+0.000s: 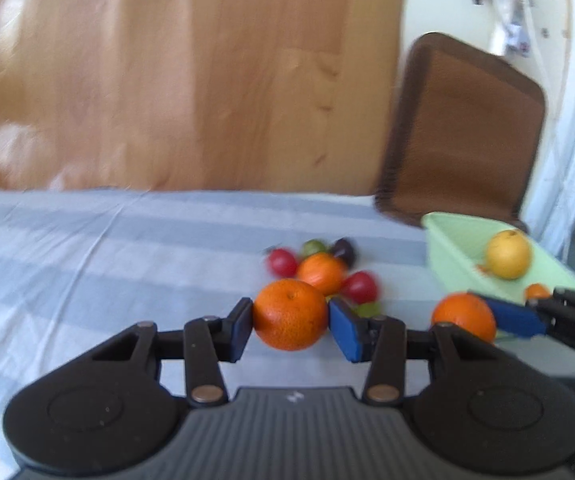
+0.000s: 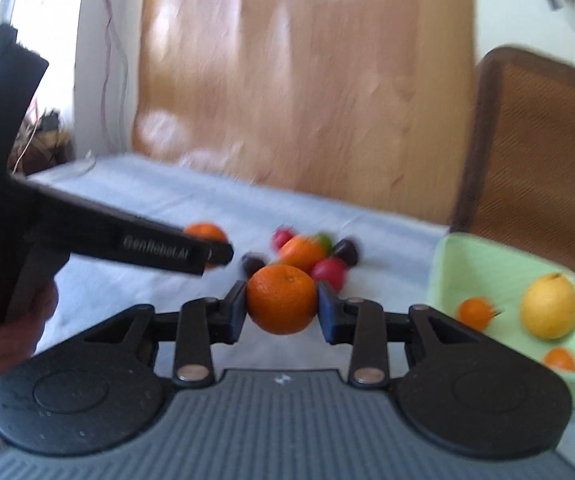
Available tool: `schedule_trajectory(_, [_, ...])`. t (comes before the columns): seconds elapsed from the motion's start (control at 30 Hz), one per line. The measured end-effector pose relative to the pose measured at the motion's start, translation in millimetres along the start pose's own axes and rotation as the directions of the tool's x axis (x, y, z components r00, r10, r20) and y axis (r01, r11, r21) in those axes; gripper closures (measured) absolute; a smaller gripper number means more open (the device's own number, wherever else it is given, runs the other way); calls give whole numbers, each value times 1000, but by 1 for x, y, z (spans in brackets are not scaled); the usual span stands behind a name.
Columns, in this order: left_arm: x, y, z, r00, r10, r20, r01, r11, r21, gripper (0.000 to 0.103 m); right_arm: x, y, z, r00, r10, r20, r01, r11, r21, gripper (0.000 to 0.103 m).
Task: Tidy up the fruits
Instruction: 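Carry the mandarin into the green dish and open the left gripper, then grasp a red cherry tomato with the right gripper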
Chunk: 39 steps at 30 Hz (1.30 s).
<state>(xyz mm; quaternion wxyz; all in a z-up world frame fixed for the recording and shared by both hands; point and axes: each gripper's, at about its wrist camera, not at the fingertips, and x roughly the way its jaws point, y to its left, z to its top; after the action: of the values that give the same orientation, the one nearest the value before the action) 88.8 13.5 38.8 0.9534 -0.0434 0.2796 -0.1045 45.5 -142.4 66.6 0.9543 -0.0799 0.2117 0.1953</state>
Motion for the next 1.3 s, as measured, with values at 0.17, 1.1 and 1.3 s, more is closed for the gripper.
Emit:
schedule_trajectory(0.17, [18, -55, 22, 990, -143, -9, 144, 989, 42, 61, -18, -55, -5, 984, -173, 45, 171, 984, 49, 63])
schedule_trajectory(1.1, [28, -77, 50, 994, -83, 70, 76, 991, 108, 42, -56, -140, -38, 893, -430, 130, 359, 857, 369, 49])
schedule_trajectory(1.3, [4, 40, 44, 996, 65, 53, -58, 990, -126, 45, -63, -129, -26, 922, -331, 201, 224, 880, 420, 50])
